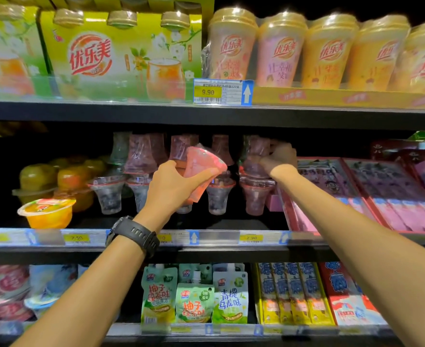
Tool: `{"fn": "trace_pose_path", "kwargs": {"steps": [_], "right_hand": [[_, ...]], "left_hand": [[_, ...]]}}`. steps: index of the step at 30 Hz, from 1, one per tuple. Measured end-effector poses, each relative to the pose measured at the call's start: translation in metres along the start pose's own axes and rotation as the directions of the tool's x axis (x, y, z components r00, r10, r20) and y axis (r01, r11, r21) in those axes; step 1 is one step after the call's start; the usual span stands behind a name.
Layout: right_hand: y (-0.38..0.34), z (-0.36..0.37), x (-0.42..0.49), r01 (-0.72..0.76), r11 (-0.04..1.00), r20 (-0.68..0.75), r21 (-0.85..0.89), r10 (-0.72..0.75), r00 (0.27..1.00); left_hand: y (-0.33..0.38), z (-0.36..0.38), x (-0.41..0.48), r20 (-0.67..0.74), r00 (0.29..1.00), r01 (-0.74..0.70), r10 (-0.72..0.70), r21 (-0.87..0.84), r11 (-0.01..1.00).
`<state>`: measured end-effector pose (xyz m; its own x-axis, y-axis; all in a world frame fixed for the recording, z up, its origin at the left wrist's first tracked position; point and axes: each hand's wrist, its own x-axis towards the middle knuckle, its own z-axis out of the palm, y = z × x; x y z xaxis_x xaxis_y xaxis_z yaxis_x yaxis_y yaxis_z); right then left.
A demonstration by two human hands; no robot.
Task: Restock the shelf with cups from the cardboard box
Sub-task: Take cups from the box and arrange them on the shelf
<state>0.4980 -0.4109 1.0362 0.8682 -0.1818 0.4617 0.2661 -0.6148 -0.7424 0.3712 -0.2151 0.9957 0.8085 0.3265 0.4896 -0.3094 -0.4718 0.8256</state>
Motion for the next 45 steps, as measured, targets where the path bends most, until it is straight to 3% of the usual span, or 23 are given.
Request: {"fn": "trace_pose_path", "kwargs": {"steps": [7, 17, 20, 23, 29, 32, 34, 38, 45], "right_hand": [[-0.002, 0.005, 0.001, 0.063, 0.990, 0.039, -0.125, -0.059, 0.998], [0.001, -0.001, 0.006, 0.097, 0.987, 0.109, -0.130, -0.083, 0.991], [0.003, -0.001, 0.006, 0.089, 0.990, 0.108, -0.105, -0.078, 0.991], [0.005, 0.001, 0.010, 0.086, 0.992, 0.103, -0.089, -0.076, 0.992], [0.008, 0.004, 0.013, 0.086, 0.991, 0.092, -0.098, -0.077, 0.993], [0.009, 0.004, 0.012, 0.094, 0.991, 0.083, -0.093, -0.087, 0.993], [0.008, 0.004, 0.010, 0.099, 0.991, 0.064, -0.090, -0.093, 0.994], [0.008, 0.005, 0.009, 0.098, 0.991, 0.047, -0.092, -0.094, 0.994], [0.007, 0.004, 0.010, 0.121, 0.986, 0.057, -0.115, -0.115, 0.992]], "left_hand": [[-0.013, 0.003, 0.004, -0.018, 1.000, 0.004, -0.003, 0.070, 0.998], [-0.002, 0.008, 0.018, -0.098, 0.984, -0.105, 0.146, 0.340, 0.934], [-0.004, 0.010, 0.031, -0.130, 0.985, -0.057, 0.118, 0.401, 0.914], [-0.004, 0.017, 0.041, -0.169, 0.985, 0.014, 0.043, 0.326, 0.945], [0.009, 0.043, 0.044, -0.245, 0.964, -0.047, 0.100, 0.211, 0.976], [0.016, 0.047, 0.053, -0.179, 0.983, -0.001, 0.050, 0.266, 0.964], [0.023, 0.051, 0.059, -0.098, 0.993, 0.092, -0.063, 0.321, 0.943], [0.031, 0.058, 0.076, -0.088, 0.996, 0.043, 0.000, 0.486, 0.873], [0.024, 0.070, 0.086, -0.106, 0.994, 0.053, 0.011, 0.584, 0.810]]}}
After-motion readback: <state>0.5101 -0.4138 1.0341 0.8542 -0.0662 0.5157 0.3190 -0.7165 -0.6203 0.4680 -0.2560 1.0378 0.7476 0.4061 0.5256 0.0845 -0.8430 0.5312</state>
